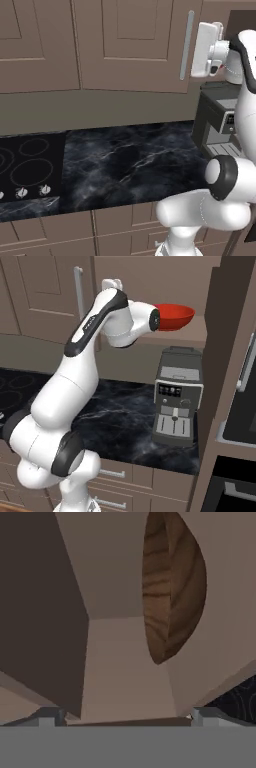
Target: Move the bowls from the cabinet to the plates on the dining table.
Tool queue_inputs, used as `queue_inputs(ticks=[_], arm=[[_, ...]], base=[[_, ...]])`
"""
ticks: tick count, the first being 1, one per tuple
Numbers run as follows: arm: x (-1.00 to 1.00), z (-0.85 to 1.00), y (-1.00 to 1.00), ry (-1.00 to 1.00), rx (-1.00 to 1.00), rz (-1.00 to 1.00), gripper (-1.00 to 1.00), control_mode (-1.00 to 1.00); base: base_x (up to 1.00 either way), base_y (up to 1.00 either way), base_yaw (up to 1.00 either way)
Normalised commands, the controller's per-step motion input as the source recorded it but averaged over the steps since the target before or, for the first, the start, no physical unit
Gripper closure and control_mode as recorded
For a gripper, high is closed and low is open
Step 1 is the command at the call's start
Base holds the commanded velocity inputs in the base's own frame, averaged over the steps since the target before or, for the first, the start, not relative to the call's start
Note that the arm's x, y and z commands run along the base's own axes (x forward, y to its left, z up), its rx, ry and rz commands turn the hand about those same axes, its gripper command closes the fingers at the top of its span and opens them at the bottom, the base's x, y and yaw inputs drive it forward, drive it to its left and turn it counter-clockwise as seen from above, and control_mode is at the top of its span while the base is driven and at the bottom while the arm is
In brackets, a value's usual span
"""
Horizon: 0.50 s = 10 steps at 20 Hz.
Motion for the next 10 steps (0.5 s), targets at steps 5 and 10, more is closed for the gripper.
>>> queue_inputs(ticks=[5, 10], arm=[[-1.00, 0.08, 0.32, -0.03, 0.08, 0.05, -1.00, -1.00], [-0.94, -0.12, 0.71, -0.08, 0.03, 0.06, -1.00, -1.00]], base=[[0.00, 0.00, 0.00], [0.00, 0.00, 0.00]])
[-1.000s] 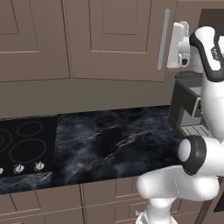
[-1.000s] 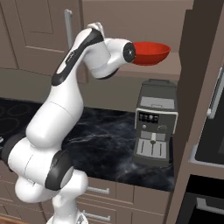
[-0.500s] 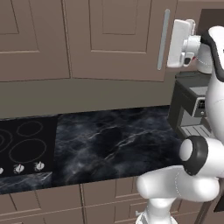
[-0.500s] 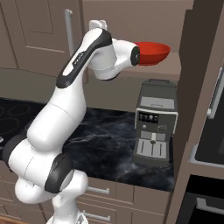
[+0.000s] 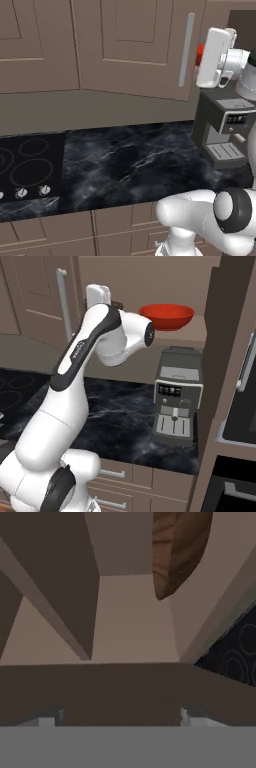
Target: Move the bowls from the cabinet to the plates on the dining table.
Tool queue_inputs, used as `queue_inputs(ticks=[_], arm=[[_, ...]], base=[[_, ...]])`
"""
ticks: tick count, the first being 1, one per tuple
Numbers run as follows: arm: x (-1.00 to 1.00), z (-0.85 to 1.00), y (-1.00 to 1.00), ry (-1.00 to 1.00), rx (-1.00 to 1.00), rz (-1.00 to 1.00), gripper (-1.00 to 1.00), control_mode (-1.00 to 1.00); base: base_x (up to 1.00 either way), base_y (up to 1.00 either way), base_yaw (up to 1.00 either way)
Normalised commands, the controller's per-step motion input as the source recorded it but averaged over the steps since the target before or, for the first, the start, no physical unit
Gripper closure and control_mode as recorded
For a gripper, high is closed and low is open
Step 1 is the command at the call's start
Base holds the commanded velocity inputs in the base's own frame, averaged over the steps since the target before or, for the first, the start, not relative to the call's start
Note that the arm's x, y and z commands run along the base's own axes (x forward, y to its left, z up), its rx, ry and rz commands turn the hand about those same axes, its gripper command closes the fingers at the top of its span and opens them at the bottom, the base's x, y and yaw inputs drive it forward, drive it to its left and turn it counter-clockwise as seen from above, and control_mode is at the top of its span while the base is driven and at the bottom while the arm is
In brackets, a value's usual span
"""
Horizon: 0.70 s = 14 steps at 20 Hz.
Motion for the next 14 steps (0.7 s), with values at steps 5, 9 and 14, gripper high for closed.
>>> queue_inputs(ticks=[5, 9, 14], arm=[[-0.76, -0.23, 0.88, -0.08, 0.03, 0.08, -1.00, -1.00], [-0.43, -0.17, 1.00, -0.06, 0.06, 0.07, -1.00, -1.00], [-0.17, -0.02, 1.00, -0.02, 0.12, 0.05, -1.00, -1.00]], base=[[0.00, 0.00, 0.00], [0.00, 0.00, 0.00], [0.00, 0.00, 0.00]])
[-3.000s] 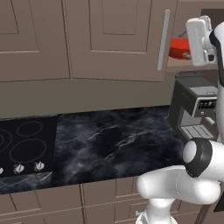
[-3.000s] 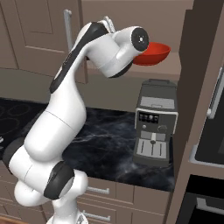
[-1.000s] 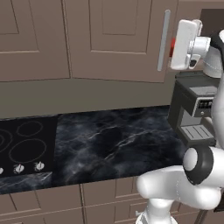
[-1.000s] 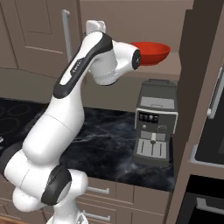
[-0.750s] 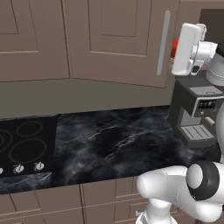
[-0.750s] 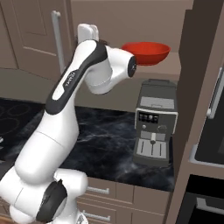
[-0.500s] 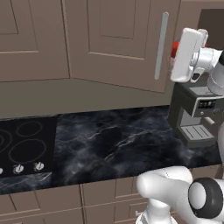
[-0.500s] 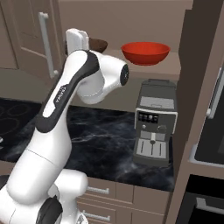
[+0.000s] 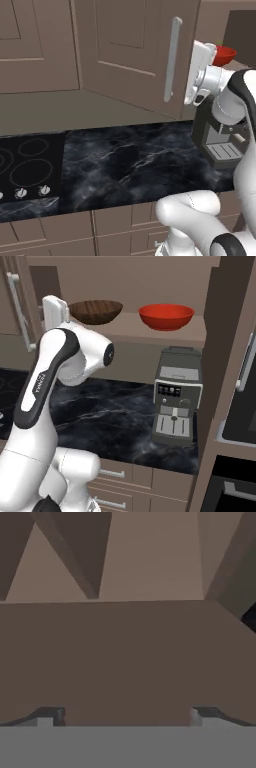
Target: Move the bowls from the cabinet to the plates on the dining table.
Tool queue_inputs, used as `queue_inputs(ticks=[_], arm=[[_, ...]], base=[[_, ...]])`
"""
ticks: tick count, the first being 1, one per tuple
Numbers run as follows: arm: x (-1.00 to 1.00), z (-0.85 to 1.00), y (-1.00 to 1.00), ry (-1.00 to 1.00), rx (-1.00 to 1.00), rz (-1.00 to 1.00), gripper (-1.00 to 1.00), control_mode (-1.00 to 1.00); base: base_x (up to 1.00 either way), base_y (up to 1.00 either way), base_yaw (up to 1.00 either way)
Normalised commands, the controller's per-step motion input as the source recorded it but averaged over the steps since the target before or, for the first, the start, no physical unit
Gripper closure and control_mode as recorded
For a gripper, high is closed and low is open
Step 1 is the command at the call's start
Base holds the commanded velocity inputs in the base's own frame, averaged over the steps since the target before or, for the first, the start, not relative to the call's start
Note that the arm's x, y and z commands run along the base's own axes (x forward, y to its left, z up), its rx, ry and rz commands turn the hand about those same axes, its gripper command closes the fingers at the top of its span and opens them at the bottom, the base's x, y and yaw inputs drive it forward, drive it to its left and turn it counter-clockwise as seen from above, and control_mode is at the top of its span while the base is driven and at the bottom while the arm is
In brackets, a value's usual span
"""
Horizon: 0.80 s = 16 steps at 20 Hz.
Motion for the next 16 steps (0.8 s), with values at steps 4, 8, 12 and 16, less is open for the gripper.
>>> queue_inputs(ticks=[4, 8, 12, 16], arm=[[-0.18, 0.02, 0.98, 0.00, 0.13, 0.06, -1.00, -1.00], [-0.31, 0.10, 0.92, 0.01, 0.12, 0.07, -1.00, -1.00], [-0.52, 0.16, 0.86, 0.00, 0.09, 0.06, -1.00, -1.00], [-0.54, 0.13, 0.90, 0.00, 0.06, 0.06, -1.00, -1.00]], base=[[0.00, 0.00, 0.00], [0.00, 0.00, 0.00], [0.00, 0.00, 0.00], [0.00, 0.00, 0.00]])
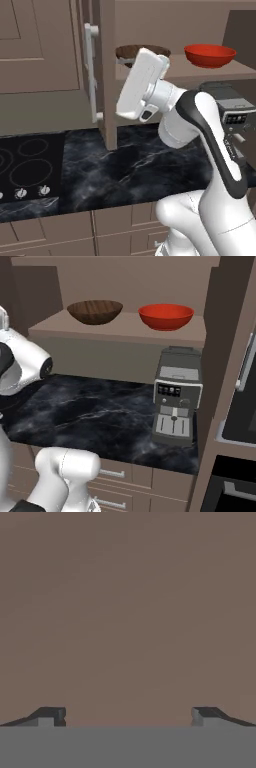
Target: Move the bowls from the cabinet to the plates on the dining table.
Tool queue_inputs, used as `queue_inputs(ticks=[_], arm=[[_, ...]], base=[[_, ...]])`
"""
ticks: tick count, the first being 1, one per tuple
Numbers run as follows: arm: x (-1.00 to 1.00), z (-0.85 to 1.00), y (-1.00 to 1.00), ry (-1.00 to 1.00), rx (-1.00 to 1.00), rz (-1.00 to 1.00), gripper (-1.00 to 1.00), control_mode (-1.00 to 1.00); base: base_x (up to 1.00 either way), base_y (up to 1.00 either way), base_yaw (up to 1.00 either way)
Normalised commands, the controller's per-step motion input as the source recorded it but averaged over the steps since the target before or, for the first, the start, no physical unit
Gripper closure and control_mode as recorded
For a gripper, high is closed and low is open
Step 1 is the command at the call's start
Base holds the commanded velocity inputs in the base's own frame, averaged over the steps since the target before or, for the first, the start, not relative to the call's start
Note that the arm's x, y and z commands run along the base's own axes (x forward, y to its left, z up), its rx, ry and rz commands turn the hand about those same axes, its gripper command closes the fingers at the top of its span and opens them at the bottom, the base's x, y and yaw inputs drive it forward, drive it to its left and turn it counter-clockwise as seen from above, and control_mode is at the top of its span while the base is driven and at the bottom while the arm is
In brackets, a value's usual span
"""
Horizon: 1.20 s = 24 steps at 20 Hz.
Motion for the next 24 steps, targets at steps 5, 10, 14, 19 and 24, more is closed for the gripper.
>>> queue_inputs(ticks=[5, 10, 14, 19, 24], arm=[[-0.34, 0.02, 1.00, -0.07, 0.01, 0.05, -1.00, -1.00], [0.23, -0.08, 0.96, -0.06, -0.10, -0.03, -1.00, -1.00], [0.60, 0.05, 0.62, 0.08, -0.15, -0.14, -1.00, -1.00], [0.01, 0.41, 0.10, 0.00, -0.21, -0.01, -1.00, -1.00], [-0.29, 0.17, -0.76, -0.01, -0.03, -0.13, -1.00, -1.00]], base=[[0.00, 0.00, 0.00], [0.00, 0.00, 0.00], [0.00, 0.00, 0.00], [0.00, 0.00, 0.00], [0.00, 0.00, 0.00]])
